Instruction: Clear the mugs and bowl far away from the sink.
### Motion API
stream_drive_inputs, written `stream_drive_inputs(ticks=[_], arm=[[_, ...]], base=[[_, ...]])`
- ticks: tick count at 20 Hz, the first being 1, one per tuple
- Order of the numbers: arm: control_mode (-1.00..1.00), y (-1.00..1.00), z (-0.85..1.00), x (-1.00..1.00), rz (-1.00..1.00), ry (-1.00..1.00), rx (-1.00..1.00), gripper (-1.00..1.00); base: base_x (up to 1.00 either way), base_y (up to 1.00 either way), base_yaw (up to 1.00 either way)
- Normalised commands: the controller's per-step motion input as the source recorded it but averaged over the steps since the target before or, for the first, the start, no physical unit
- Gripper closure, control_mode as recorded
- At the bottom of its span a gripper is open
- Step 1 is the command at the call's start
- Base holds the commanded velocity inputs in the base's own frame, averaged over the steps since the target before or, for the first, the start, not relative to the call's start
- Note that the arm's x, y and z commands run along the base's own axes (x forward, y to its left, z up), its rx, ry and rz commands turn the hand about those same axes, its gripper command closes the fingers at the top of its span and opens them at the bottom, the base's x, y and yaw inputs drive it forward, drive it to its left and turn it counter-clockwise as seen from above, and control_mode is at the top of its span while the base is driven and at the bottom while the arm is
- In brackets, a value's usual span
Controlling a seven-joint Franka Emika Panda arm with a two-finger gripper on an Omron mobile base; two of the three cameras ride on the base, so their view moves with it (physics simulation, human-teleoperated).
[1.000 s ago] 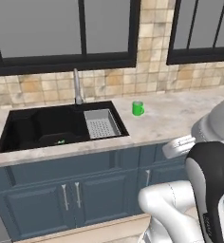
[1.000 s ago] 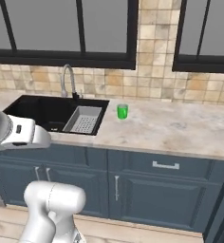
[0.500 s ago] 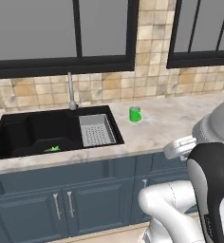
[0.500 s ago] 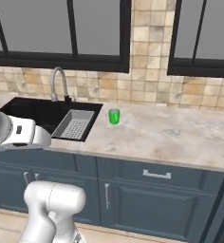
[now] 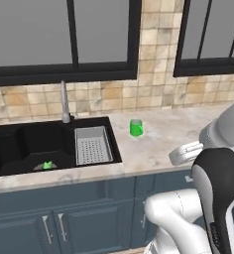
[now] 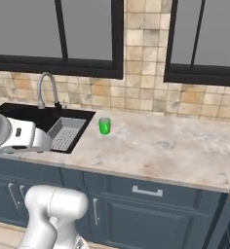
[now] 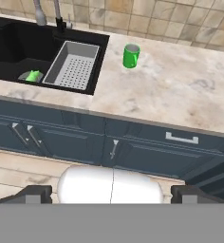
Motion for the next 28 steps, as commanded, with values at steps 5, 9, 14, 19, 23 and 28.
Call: stream_drive_inputs(ticks=[5,9,14,19,23,28], arm=[[1.0,0.0,0.0,0.0,0.0,0.0,0.0,-1.0],[1.0,0.0,0.0,0.0,0.0,0.0,0.0,-1.0],[1.0,0.0,0.0,0.0,0.0,0.0,0.0,-1.0],[1.0,0.0,0.0,0.0,0.0,0.0,0.0,-1.0],[1.0,0.0,0.0,0.0,0.0,0.0,0.0,-1.0],[1.0,0.0,0.0,0.0,0.0,0.0,0.0,-1.0]], base=[[0.3,-0.42,0.09],[0.34,-0.19,0.08],[0.55,-0.23,0.09],[0.24,-0.35,0.08],[0.03,-0.38,0.09],[0.05,-0.45,0.2]])
